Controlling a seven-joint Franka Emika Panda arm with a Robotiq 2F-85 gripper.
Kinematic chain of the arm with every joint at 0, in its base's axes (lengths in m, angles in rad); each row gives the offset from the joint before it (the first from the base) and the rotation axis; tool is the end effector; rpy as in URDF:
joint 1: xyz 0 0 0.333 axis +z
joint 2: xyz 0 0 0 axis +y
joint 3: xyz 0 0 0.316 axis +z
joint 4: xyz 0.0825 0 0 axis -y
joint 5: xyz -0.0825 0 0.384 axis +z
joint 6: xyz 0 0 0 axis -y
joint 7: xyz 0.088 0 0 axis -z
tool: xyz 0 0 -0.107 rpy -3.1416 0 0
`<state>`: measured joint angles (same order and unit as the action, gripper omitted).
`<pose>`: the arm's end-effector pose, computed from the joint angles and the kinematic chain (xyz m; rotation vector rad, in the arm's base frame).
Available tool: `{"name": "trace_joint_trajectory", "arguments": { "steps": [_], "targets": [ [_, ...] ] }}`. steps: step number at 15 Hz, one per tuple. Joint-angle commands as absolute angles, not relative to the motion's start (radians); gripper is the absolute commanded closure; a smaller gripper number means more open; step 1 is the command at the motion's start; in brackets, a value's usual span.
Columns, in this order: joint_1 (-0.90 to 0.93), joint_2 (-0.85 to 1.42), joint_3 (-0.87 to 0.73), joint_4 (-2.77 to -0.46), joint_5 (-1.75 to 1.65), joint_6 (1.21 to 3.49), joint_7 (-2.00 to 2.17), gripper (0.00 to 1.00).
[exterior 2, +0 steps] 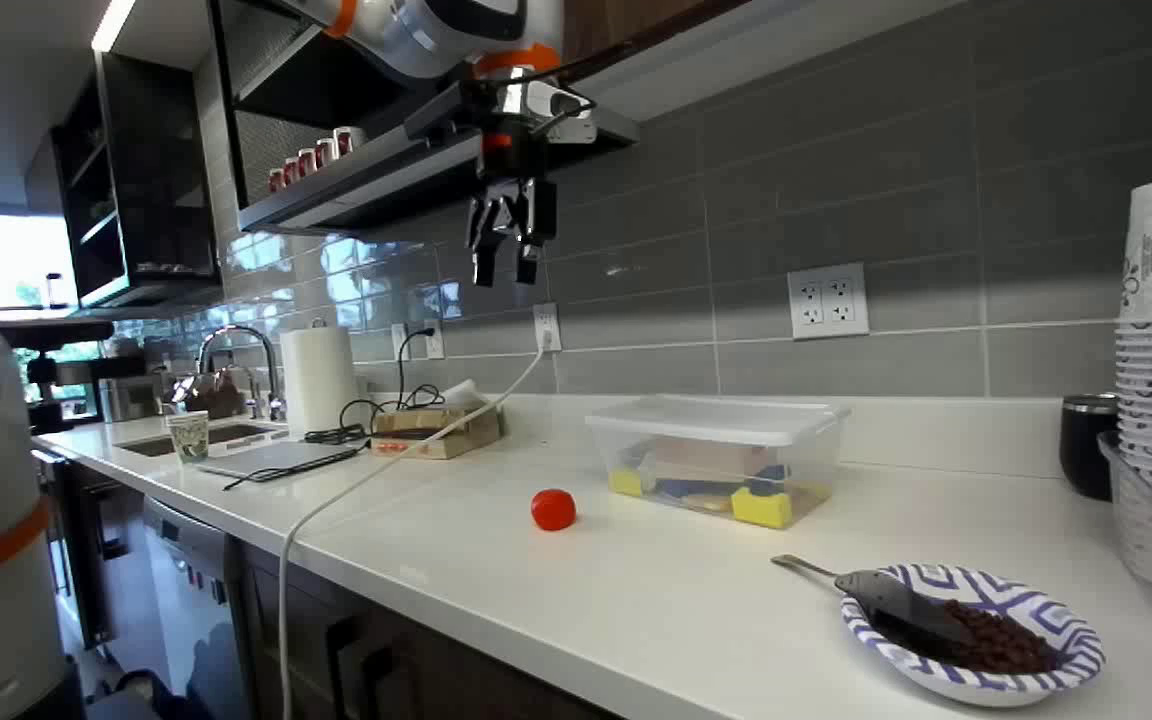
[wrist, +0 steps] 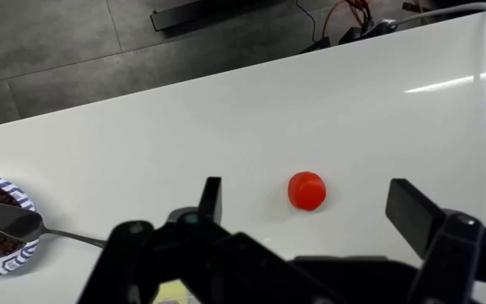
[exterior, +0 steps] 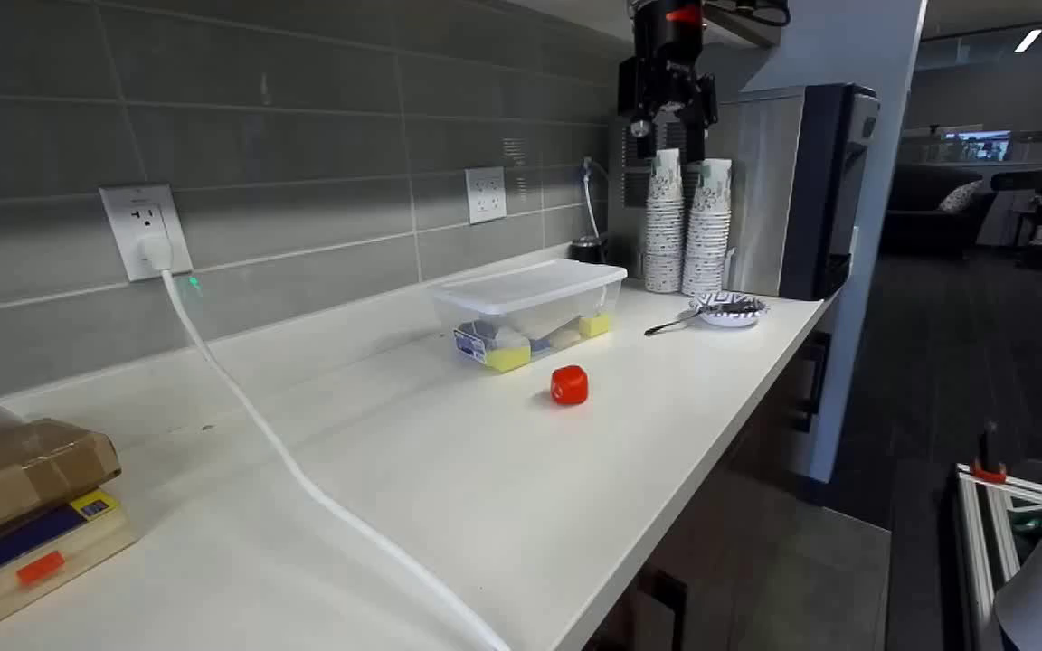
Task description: Use the silver spatula to stir the contents of the white plate
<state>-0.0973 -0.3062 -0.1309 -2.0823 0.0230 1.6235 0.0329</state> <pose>0.4351 -0.1043 0.5414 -3.0319 0.3887 0.2276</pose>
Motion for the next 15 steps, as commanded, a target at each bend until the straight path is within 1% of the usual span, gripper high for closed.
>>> {"name": "trace_joint_trajectory", "arguments": {
  "steps": [1, 8, 15],
  "targets": [
    [-0.104, -0.305, -0.125, -2.080, 0.025, 1.622, 0.031, 0.00],
    [-0.104, -0.305, -0.125, -2.080, 0.025, 1.622, 0.031, 0.00],
    [-0.154, -0.293, -0.090, -2.182, -0.059, 1.977, 0.322, 0.00]
  ]
}}
